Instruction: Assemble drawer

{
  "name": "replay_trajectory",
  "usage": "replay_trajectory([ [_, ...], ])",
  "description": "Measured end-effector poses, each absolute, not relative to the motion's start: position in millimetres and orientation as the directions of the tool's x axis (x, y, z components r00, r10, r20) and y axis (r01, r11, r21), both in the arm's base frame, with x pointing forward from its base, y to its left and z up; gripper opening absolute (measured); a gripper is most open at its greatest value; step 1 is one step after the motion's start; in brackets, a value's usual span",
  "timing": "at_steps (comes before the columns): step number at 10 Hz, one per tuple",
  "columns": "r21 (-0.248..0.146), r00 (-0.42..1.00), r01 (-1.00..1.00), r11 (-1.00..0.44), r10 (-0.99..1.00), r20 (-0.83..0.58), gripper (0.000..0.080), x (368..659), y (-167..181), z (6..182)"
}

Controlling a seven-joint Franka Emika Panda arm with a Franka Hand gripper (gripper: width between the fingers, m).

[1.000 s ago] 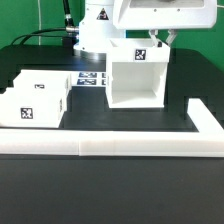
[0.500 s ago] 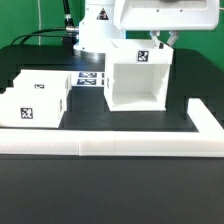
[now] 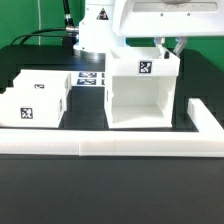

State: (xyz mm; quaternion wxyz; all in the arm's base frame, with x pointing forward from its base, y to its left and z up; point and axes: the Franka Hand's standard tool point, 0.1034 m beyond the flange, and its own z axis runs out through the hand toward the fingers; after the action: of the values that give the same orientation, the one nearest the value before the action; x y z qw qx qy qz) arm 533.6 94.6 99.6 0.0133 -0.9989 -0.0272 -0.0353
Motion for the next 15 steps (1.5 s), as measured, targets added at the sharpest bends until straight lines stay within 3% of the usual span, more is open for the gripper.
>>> replay_trajectory([
  [3,-0.053,0.987,0.054,-0.997,0.045,0.154,0.0038,569.5,87.3,100.0],
  [6,-0.056,0.987,0.045,-0.997,0.036,0.156,0.0038,569.7,88.2,100.5],
  [11,-0.157,0.905,-0.378,-0.912,-0.4,0.143,0.0042,576.3,89.2,101.5],
  [15,-0.206,0.821,-0.527,-0.824,-0.557,0.126,0.0045,581.5,92.2,106.5],
])
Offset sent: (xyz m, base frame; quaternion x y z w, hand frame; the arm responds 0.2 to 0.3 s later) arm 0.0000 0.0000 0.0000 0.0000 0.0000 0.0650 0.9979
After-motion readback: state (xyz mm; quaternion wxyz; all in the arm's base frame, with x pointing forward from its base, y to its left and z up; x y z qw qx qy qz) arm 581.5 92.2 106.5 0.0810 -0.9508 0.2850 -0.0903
